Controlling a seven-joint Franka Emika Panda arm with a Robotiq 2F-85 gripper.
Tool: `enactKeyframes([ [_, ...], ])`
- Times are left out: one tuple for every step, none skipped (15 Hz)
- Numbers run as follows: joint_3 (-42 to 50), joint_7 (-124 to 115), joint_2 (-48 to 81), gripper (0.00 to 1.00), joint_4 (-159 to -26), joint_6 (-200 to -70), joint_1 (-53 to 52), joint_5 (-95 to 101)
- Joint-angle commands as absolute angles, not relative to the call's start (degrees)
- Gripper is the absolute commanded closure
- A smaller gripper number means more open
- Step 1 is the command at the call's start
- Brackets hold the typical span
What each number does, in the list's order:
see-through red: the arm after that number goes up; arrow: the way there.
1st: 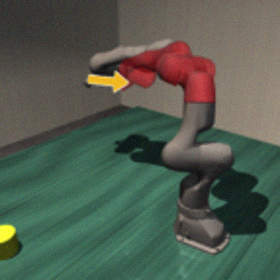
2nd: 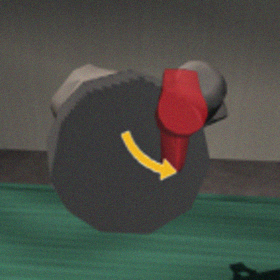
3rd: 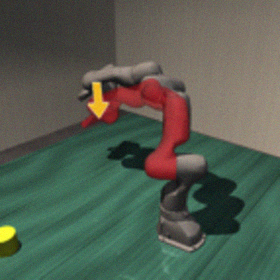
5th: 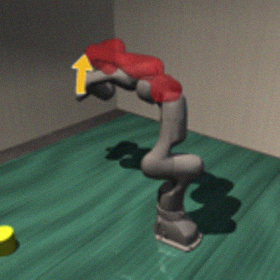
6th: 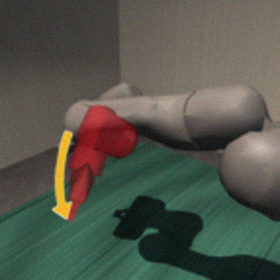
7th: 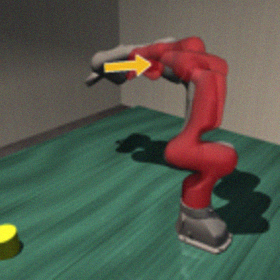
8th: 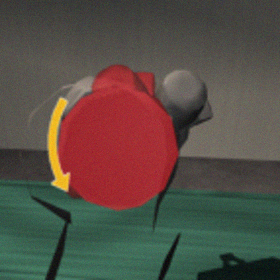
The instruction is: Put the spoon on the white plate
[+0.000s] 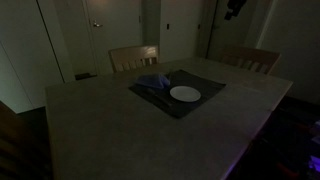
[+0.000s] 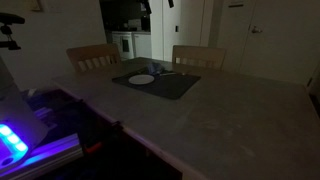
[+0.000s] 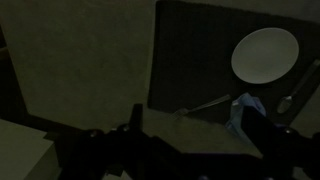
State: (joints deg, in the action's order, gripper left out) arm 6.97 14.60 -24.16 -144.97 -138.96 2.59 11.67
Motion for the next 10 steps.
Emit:
enactKeyframes([
  [6.58,14.79,-24.16,0.00,-144.88,-138.81,2.97,11.39],
  [6.58,14.79,-24.16,0.00,-144.88,-138.81,2.97,11.39],
  [6.40,14.75,-23.89,0.00,-144.68,-138.80,2.91,11.55],
  [6.13,14.65,-23.44,0.00,-144.32,-138.90,2.76,11.65],
  [5.95,14.69,-23.21,0.00,-144.13,-139.07,2.63,11.71],
  [5.72,14.71,-22.83,0.00,-143.85,-139.07,2.50,11.73],
  [5.53,14.74,-22.43,0.00,-143.61,-139.30,2.32,11.63],
  [5.33,14.78,-21.96,0.00,-143.35,-139.50,2.13,11.61],
  [5.23,14.93,-21.59,0.00,-143.22,-139.81,1.86,11.51],
  [5.10,15.02,-21.11,0.00,-143.07,-140.29,1.63,11.49],
])
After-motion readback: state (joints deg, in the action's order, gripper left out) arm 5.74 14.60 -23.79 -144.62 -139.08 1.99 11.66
